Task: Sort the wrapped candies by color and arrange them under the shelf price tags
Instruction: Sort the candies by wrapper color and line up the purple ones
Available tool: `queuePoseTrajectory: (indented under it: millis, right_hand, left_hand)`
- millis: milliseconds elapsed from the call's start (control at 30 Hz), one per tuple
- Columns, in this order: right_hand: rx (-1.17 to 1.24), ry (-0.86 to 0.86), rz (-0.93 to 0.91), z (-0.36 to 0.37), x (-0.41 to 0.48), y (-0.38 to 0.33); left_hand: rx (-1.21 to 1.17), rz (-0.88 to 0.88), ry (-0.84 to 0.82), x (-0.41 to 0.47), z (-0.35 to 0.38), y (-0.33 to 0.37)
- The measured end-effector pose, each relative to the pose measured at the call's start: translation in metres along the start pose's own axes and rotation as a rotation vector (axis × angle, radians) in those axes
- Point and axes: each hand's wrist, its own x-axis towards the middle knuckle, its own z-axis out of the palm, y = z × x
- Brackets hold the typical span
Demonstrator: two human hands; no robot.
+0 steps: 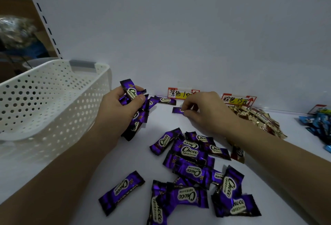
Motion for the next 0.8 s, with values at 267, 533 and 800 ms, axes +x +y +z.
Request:
queuePoseTrajectory:
  millis: [267, 533, 800]
  right_hand:
    - [0.067, -0.04, 0.071, -0.011, 0.014, 0.019]
    - [-0.031, 0.077, -0.062, -0.004, -0.006, 0.011]
    - [-0.165, 0.084, -0.066, 0.006, 0.012, 0.008]
  left_hand:
    - [-0.002, 0.01, -0.01, 0.001, 0.0, -0.001]
    - [-0.014, 0.007, -0.014, 0.0, 0.002, 0.0]
    - [0.002, 0.018, -0.013, 0.0, 0.001, -0.002]
